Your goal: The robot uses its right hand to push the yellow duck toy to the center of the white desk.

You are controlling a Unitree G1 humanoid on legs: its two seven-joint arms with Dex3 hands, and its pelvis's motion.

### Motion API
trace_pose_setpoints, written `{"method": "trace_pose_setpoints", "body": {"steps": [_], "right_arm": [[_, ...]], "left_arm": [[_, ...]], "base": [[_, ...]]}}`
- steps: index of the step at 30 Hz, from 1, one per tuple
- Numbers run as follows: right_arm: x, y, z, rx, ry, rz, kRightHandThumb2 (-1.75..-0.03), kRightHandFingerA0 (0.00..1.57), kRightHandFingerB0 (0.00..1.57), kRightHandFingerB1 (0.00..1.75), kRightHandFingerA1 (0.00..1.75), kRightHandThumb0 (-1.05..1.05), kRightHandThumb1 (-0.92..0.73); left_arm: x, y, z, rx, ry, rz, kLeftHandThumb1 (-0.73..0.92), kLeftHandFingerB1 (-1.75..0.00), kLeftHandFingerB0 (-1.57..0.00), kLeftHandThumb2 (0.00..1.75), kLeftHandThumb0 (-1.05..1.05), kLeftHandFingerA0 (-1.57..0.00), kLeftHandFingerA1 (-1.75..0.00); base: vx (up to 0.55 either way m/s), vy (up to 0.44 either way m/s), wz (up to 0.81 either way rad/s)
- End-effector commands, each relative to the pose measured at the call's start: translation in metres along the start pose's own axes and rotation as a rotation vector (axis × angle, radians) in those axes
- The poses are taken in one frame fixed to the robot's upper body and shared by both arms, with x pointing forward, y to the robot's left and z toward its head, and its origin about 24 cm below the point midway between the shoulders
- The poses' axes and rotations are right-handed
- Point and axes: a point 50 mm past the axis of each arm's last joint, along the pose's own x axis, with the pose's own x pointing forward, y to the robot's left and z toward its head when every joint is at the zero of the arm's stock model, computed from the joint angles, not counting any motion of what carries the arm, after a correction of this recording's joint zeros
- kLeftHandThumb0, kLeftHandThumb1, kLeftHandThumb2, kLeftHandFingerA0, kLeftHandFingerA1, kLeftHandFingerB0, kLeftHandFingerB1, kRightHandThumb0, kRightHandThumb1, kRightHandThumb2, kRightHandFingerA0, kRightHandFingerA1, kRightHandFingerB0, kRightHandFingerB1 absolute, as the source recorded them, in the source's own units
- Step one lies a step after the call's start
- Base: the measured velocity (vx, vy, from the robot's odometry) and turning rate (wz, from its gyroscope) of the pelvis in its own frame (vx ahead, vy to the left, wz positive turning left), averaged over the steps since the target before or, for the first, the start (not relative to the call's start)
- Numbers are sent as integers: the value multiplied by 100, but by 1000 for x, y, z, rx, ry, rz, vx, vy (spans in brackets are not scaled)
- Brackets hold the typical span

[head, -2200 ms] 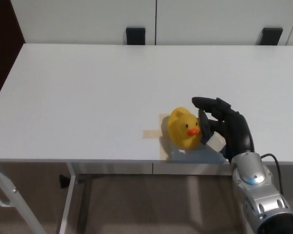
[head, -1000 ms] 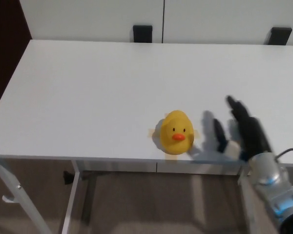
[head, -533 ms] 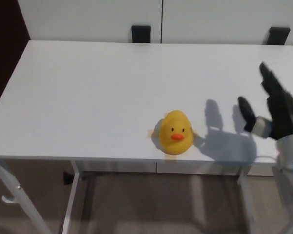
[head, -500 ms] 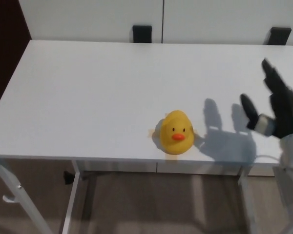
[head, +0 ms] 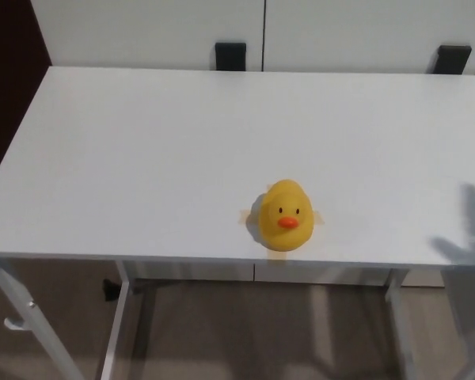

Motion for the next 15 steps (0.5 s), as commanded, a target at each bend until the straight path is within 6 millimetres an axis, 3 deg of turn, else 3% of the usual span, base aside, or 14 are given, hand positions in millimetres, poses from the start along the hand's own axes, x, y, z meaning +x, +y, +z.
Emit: {"method": "trace_pose_setpoints", "body": {"steps": [1, 4, 7, 8, 10, 11, 13, 14, 15], "right_arm": [[-39, -78, -74, -12, 222, -125, -75, 0, 0, 9, 0, -105, -87], [-64, -87, -103, -4, 352, -141, -69, 0, 0, 10, 0, -105, -87], [-76, -87, -114, 11, 391, -141, -69, 0, 0, 10, 0, -105, -87], [-87, -85, -123, 17, 427, -145, -78, 0, 0, 14, 1, -105, -80], [-97, -82, -132, 20, 462, -150, -78, 0, 0, 14, 1, -105, -80], [-106, -77, -140, 19, 499, -148, -79, 0, 0, 15, 3, -105, -81], [-115, -70, -147, 17, 536, -144, -79, 0, 0, 15, 3, -105, -81], [-123, -61, -154, 41, 577, -139, -116, 0, 0, 25, 29, -105, -66], [-123, -61, -154, 41, 577, -139, -116, 0, 0, 25, 29, -105, -66]], "left_arm": [[-1, 11, -4, -30, 2, 43, 61, -104, -91, 81, -15, -92, -97], [-2, 12, -4, -35, 1, 46, 65, -102, -88, 76, -17, -93, -95], [-2, 13, -4, -23, 2, 50, 65, -102, -88, 76, -17, -93, -95], [-1, 13, -4, -21, 6, 52, 66, -94, -80, 75, -17, -88, -91], [-1, 12, -4, -22, 10, 53, 66, -94, -80, 75, -17, -88, -91], [-1, 12, -3, -25, 7, 53, 63, -100, -90, 78, -18, -93, -93], [-1, 12, -2, -29, 1, 53, 63, -100, -90, 78, -18, -93, -93], [-1, 12, -1, -30, -2, 52, 62, -100, -88, 80, -15, -90, -94], [-1, 12, -1, -30, -2, 52, 62, -100, -88, 80, -15, -90, -94]], "base": [[0, 0, 0], [0, 0, 0], [0, 0, 0], [0, 0, 0], [0, 0, 0], [0, 0, 0], [0, 0, 0], [0, 0, 0], [0, 0, 0]]}}
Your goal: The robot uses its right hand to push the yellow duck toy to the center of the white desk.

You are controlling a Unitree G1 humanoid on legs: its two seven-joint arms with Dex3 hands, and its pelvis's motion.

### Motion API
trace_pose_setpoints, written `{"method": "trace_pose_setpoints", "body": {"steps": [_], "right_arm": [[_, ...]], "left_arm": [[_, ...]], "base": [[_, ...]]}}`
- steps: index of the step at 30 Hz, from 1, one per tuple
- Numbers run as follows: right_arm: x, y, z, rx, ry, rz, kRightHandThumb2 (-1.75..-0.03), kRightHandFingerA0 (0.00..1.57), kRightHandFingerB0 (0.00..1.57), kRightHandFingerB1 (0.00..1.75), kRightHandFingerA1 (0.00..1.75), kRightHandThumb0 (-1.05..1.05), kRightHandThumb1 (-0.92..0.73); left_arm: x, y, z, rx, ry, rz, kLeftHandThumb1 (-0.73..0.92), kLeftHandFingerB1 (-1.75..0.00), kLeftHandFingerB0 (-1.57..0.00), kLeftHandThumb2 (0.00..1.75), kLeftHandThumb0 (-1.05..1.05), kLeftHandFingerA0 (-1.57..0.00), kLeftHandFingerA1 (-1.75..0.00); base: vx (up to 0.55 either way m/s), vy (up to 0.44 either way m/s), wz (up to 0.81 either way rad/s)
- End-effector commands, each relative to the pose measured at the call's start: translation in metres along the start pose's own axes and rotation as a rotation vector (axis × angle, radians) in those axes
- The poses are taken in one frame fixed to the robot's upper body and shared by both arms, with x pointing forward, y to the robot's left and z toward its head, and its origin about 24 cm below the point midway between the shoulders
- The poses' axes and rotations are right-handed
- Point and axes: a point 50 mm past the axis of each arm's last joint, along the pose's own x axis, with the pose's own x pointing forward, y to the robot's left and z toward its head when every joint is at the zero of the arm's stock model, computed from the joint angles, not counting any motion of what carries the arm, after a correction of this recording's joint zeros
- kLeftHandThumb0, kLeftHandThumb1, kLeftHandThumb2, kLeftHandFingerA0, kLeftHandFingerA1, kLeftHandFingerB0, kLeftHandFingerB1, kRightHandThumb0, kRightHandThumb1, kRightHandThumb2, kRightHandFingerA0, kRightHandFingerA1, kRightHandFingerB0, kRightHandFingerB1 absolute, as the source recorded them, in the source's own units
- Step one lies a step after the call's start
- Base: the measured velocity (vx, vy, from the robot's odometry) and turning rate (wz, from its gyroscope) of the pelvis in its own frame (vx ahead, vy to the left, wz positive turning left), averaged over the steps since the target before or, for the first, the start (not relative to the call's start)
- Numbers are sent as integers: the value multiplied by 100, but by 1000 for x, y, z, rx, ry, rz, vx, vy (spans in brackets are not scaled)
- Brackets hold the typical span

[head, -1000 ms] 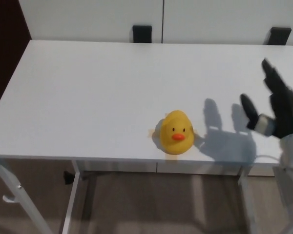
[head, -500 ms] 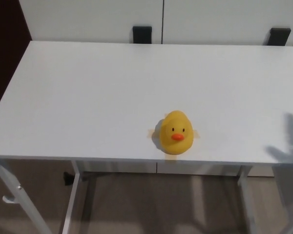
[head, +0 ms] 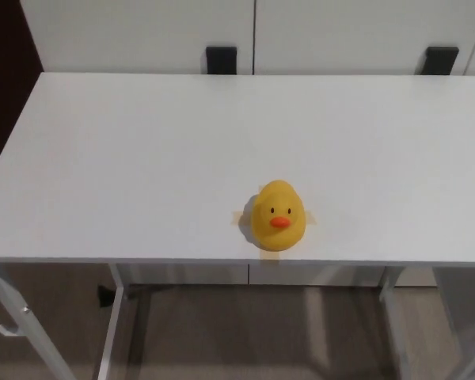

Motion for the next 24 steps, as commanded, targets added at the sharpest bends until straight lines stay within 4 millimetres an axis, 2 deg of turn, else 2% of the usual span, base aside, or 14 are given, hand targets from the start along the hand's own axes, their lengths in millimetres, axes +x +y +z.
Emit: {"method": "trace_pose_setpoints", "body": {"steps": [1, 2, 4, 5, 6, 7, 10, 11, 12, 13, 15, 16, 19, 24], "right_arm": [[-15, 16, -28, 65, 73, 4, -116, 0, 0, 25, 29, -105, -66], [-26, 37, -46, 101, 154, 40, -102, 18, 0, 40, 66, -76, -53], [-29, 42, -50, 109, 174, 49, -102, 18, 0, 40, 66, -76, -53], [-34, 56, -60, 111, 226, 81, -103, 29, 0, 54, 66, -43, -41], [-34, 56, -60, 111, 226, 81, -103, 29, 0, 54, 66, -43, -41], [-37, 63, -64, 113, 247, 92, -118, 44, 16, 61, 69, -37, -30], [-41, 69, -69, 114, 262, 100, -118, 44, 16, 61, 69, -37, -30], [-48, 76, -69, 114, 237, 121, -145, 55, 31, 60, 67, -24, -9], [-50, 78, -69, 115, 230, 127, -145, 55, 31, 60, 67, -24, -9], [-54, 82, -70, 106, 219, 136, -144, 74, 50, 58, 63, -22, -9], [-56, 85, -71, 100, 213, 140, -144, 74, 50, 58, 63, -22, -9], [-59, 88, -72, 85, 208, 158, -139, 83, 64, 56, 60, -24, -10], [-60, 92, -73, 69, 203, 178, -139, 83, 64, 56, 60, -24, -10], [-66, 101, -73, 48, 179, 355, -144, 101, 84, 52, 51, -24, 5]], "left_arm": [[0, 9, 4, -7, -15, 34, 62, -100, -88, 80, -15, -90, -94], [1, 8, 6, -11, -17, 35, 63, -101, -89, 78, -17, -91, -95], [1, 8, 7, -12, -18, 35, 63, -101, -89, 78, -17, -91, -95], [1, 8, 7, -21, -17, 35, 65, -99, -87, 74, -18, -88, -93], [1, 8, 7, -21, -17, 35, 65, -99, -87, 74, -18, -88, -93], [1, 8, 7, -18, -18, 34, 64, -100, -87, 73, -19, -89, -92], [1, 7, 7, -12, -20, 32, 64, -100, -87, 73, -19, -89, -92], [1, 6, 9, -10, -26, 28, 61, -100, -86, 81, -17, -89, -94], [1, 6, 9, -10, -28, 27, 61, -100, -86, 81, -17, -89, -94], [1, 6, 9, -10, -30, 26, 65, -103, -90, 78, -18, -90, -95], [1, 6, 9, -10, -30, 25, 65, -103, -90, 78, -18, -90, -95], [1, 7, 10, -12, -31, 26, 65, -100, -86, 80, -16, -86, -92], [2, 8, 11, -15, -32, 27, 65, -100, -86, 80, -16, -86, -92], [1, 8, 11, 25, -51, 6, 61, -102, -100, 76, -18, -97, -94]], "base": [[0, 0, 0], [0, 0, 0], [0, 0, 0], [0, 0, 0], [0, 0, 0], [0, 0, 0], [0, 0, 0], [0, 0, 0], [0, 0, 0], [0, 0, 0], [0, 0, 0], [0, 0, 0], [0, 0, 0], [0, 0, 0]]}}
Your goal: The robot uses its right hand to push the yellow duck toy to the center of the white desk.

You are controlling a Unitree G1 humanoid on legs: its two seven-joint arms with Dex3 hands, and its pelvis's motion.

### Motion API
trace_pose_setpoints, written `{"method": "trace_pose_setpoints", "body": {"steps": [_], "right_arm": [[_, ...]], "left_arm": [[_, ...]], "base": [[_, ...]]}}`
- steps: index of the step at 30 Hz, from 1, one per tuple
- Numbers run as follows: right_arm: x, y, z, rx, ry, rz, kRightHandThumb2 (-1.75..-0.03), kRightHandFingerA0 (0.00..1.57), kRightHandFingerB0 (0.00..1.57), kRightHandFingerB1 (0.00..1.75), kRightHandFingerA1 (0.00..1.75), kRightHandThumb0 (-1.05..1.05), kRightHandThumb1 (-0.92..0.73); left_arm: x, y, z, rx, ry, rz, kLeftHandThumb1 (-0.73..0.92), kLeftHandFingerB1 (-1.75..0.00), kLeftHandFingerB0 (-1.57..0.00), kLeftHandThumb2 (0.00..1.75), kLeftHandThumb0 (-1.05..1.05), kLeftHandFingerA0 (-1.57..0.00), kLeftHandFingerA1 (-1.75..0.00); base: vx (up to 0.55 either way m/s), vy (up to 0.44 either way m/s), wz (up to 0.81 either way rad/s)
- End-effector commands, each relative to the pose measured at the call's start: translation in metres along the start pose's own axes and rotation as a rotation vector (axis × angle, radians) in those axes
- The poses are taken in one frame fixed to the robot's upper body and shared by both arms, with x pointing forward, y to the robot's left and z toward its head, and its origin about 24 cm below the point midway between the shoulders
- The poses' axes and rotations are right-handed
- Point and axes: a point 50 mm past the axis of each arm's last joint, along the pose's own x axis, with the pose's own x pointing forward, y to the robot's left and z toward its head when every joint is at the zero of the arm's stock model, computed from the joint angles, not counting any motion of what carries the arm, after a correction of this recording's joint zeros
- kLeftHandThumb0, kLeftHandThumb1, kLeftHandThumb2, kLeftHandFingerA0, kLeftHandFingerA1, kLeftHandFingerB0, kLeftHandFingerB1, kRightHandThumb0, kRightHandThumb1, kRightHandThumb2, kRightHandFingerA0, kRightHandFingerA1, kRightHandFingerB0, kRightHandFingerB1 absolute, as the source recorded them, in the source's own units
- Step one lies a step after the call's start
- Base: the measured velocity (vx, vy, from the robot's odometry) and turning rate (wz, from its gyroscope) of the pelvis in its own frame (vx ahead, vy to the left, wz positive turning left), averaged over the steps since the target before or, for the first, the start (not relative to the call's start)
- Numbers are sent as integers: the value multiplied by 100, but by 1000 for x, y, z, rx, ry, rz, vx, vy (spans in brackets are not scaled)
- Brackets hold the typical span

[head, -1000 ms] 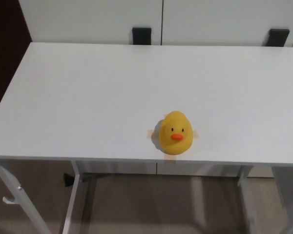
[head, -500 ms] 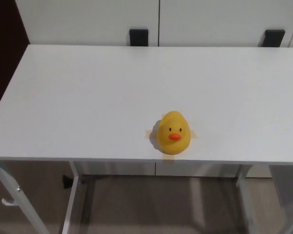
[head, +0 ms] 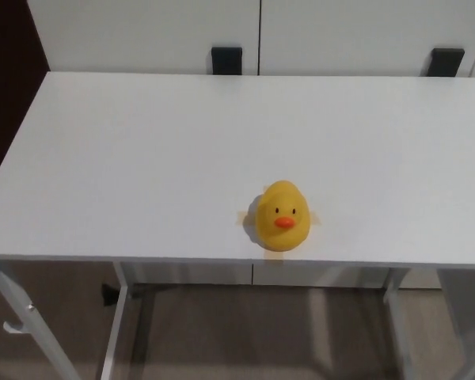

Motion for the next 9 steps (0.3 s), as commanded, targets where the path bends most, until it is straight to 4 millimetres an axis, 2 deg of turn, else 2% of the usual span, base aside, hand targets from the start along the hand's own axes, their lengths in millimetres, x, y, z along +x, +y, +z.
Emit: {"method": "trace_pose_setpoints", "body": {"steps": [1, 6, 7, 8, 9], "right_arm": [[-4, 13, 0, -55, -50, 211, -140, 103, 84, 53, 52, -15, 6], [-6, 18, 2, -70, -64, 273, -146, 100, 84, 56, 52, -18, 9], [-7, 18, 2, -78, -71, 286, -144, 98, 83, 57, 54, -22, 7], [-7, 18, 2, -78, -71, 286, -144, 98, 83, 57, 54, -22, 7], [-7, 18, 3, -83, -76, 300, -142, 97, 83, 58, 55, -18, 7]], "left_arm": [[0, 9, 5, 54, -38, -14, 61, -102, -104, 76, -17, -98, -93], [0, 11, 6, 5, -45, -1, 54, -104, -104, 82, -14, -103, -100], [0, 11, 6, -7, -48, 8, 38, -105, -103, 78, -10, -105, -109], [0, 11, 6, -7, -48, 8, 38, -105, -103, 78, -10, -105, -109], [0, 11, 5, -15, -53, 21, 44, -106, -102, 90, -11, -106, -110]], "base": [[0, 0, 0], [0, 0, 0], [0, 0, 0], [0, 0, 0], [0, 0, 0]]}}
